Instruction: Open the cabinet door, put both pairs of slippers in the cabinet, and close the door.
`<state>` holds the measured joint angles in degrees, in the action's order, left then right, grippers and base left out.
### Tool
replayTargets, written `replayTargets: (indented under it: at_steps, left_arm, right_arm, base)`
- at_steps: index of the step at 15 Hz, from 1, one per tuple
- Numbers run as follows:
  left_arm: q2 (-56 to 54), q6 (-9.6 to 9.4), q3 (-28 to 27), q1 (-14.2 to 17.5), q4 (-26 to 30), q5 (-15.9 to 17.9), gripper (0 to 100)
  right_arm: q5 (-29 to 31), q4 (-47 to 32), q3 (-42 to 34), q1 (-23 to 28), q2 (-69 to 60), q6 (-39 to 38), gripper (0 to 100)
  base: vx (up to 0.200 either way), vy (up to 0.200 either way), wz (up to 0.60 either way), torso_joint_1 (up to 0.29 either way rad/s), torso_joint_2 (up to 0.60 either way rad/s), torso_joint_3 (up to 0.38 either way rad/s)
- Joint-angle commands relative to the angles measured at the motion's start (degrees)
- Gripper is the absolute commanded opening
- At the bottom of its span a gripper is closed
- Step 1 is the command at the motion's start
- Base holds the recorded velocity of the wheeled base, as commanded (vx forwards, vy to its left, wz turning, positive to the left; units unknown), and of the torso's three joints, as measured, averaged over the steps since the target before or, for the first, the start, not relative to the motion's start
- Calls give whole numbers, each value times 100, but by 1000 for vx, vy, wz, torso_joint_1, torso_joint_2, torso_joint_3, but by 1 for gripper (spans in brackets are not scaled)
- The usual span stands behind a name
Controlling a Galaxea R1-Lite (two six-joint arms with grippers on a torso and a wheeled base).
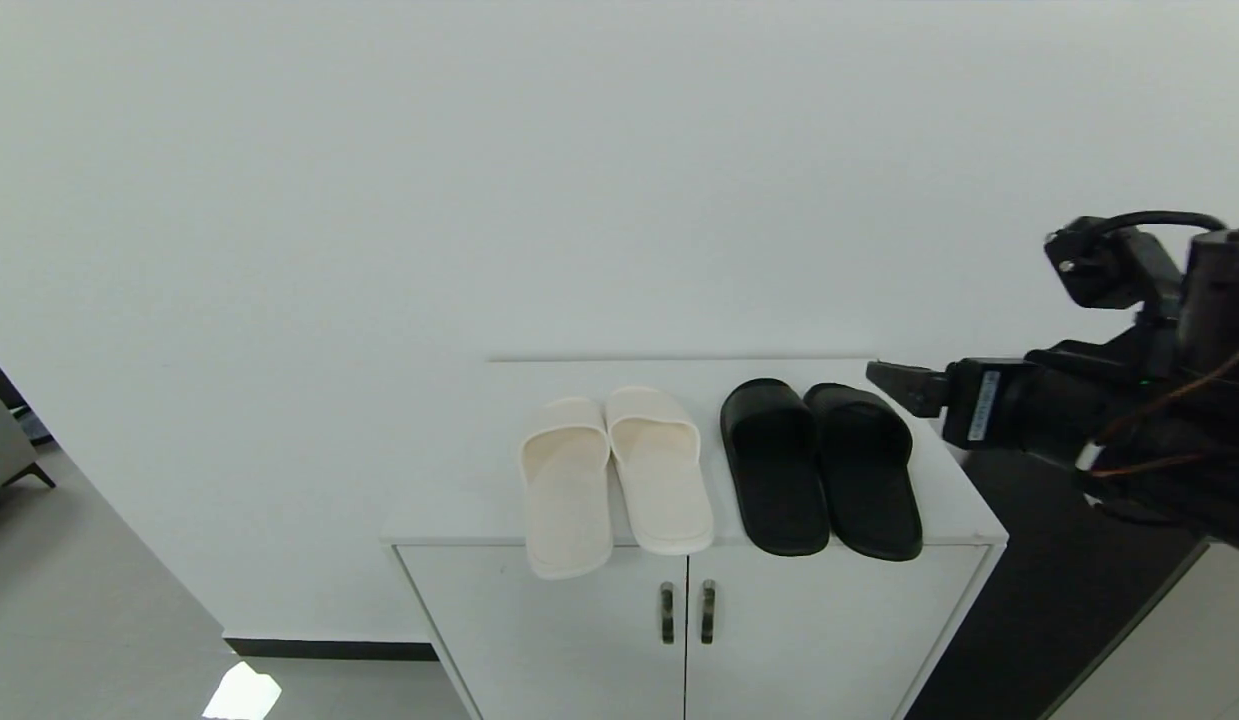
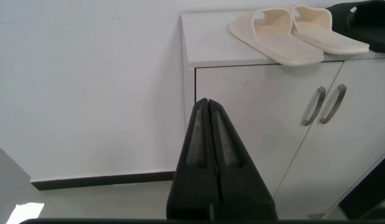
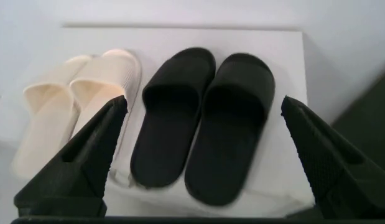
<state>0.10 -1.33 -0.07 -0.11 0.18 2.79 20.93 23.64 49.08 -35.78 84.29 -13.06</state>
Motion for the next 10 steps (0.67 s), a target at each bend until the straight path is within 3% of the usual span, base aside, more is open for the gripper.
replayTargets:
  at_steps: [1,6,10]
  left_arm:
    - [-1,1,-1,2,-1,2,0]
    - [-1,10,7,2,-1,-7,0]
    - [-1,27,7,-7,-1,-7,0]
  right_arm:
    - [359,563,146,-166,1134,40,100]
    - [614,1600,111,-157,2241,145,100]
    - [649,1908,137,-131,2734,225,100]
  base:
    - [0,0,0,0,0,0]
    - [0,0,0,0,0,0]
    - [0,0,0,0,0,0]
